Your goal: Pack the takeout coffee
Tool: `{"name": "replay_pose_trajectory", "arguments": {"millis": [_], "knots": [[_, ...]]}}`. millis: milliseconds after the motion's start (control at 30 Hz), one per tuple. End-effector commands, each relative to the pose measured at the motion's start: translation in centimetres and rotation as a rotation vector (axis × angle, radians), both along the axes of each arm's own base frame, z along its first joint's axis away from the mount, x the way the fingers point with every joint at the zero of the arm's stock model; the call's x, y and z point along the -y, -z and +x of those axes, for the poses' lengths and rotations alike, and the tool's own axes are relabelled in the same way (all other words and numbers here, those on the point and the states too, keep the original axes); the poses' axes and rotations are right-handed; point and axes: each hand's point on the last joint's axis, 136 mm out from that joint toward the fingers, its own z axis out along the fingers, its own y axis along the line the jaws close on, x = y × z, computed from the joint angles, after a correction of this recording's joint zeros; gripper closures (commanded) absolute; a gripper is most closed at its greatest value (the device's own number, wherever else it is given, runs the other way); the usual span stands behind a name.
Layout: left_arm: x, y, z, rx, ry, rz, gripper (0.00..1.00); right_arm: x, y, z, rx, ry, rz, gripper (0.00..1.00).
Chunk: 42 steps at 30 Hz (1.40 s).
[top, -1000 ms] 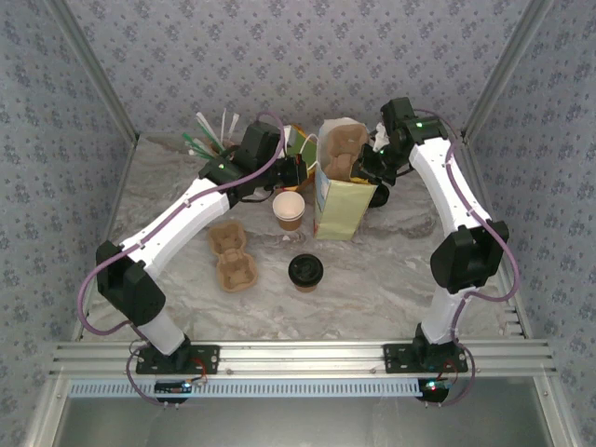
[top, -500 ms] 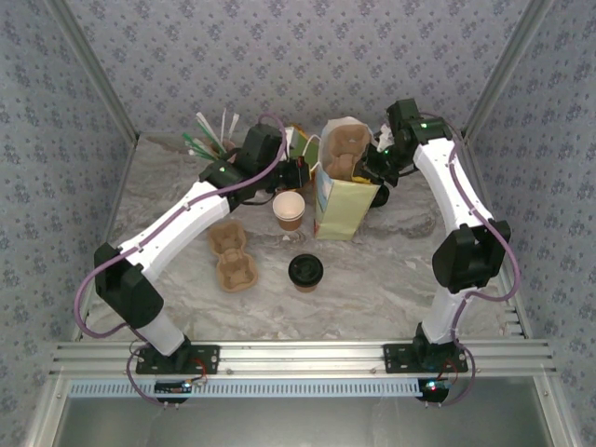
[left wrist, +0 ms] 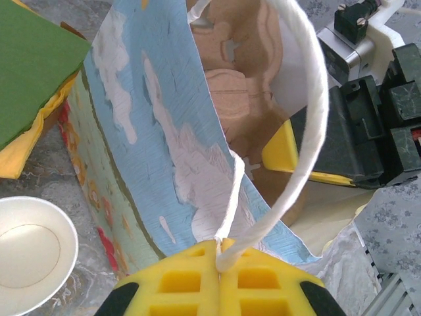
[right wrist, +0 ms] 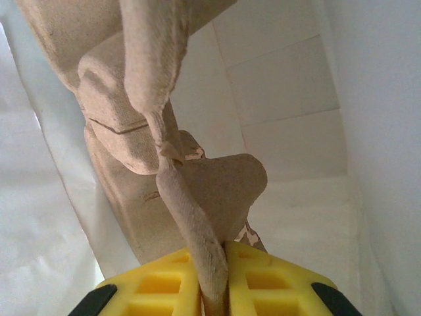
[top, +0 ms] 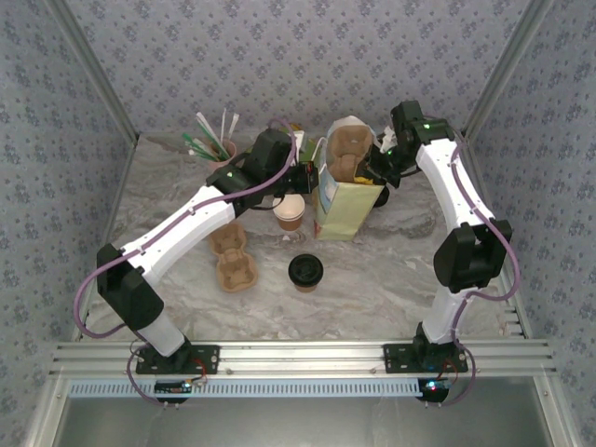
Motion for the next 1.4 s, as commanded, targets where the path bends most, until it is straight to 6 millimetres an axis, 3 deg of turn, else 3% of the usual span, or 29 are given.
{"name": "replay_pose_trajectory", "arguments": {"millis": [0,333,500,733,933,1367], "knots": [[-0.1,-2.1,-0.5,0.039,0.002,-0.011,1.00,0.4,-0.2,-0.5,-0.018,0.024,0.022,0.86],[-1.8,-1.1,-0.1,0.041,-0.082,0.043,1.00,0.8,-0.5,-0.5,-0.009,0.045,0.051,0.85],[-1.0,-1.0,-0.3,0.025,-0.057,0.016,1.00,-0.5,-1.5,-0.8,0.035,-0.020,-0.013,0.86],[-0.6,-1.0,-0.3,0.023,-0.042,0.017,1.00,-0.7,-0.4,-1.7,-0.004,-0.103,-0.130,0.86],[-0.9,-1.1,-0.4,0.025,-0.044,0.019,1.00,-0.6,0.6,-1.5,-0.033,-0.098,-0.080,0.86],[-1.7,-0.7,-0.6,0.026,-0.067,0.027,1.00,-0.2,0.4,-0.6,-0.027,-0.029,0.041,0.84]]}}
